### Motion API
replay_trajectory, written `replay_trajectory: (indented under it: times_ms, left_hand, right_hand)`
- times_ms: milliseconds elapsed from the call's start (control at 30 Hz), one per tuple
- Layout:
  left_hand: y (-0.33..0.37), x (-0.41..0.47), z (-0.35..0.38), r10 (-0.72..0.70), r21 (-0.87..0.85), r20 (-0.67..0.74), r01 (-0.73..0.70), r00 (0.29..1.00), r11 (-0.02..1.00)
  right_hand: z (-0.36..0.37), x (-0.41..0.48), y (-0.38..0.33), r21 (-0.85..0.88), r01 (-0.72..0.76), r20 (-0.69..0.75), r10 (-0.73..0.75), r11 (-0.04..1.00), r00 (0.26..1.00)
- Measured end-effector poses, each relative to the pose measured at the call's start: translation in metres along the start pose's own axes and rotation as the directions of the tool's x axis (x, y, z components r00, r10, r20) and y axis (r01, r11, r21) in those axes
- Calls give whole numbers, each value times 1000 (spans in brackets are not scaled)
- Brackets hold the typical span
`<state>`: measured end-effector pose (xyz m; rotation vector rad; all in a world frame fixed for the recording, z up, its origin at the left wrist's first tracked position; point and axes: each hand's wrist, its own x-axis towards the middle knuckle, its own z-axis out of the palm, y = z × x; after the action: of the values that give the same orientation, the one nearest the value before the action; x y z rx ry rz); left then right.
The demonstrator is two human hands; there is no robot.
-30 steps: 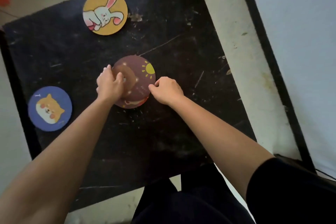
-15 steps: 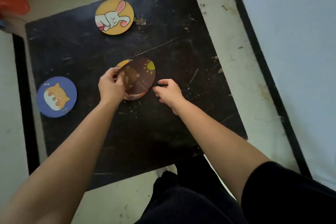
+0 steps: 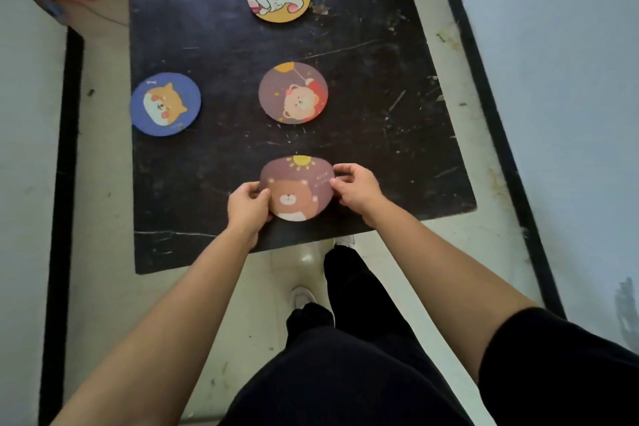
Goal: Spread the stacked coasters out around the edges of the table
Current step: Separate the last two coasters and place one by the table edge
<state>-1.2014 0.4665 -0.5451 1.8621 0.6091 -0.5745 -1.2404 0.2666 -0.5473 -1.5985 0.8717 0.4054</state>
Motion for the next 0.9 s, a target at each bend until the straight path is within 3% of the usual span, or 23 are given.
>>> replay_trajectory:
  times_ms: [100,267,367,500,667,900]
  left_hand:
    - [-29,-7,2,-62,111,41,58,997,992]
    - [-36,-10,5,-11,235,92,-11,996,972]
    - [-34,-8,5,14,271,127,-48,992,961]
    - [-36,-6,3,-64,270,149,22,987,962]
    - [-43,-1,3,-64,216,164,28,984,976]
    - [-42,-2,2,-92,150,174,66,980,986]
  right_hand:
    - [5,-8,18,-118,-23,0,23,993,1000]
    - [4,-12,29,-168,5,-8,-7,986,1000]
    - [4,-14,29,-234,45,60,-31,971,998]
    - [7,-24,39,-355,127,169,-70,926,983]
    - [10,-24,42,-444,159,79,-138,882,987]
    - [8,-7,29,-498,95,86,-60,862,995]
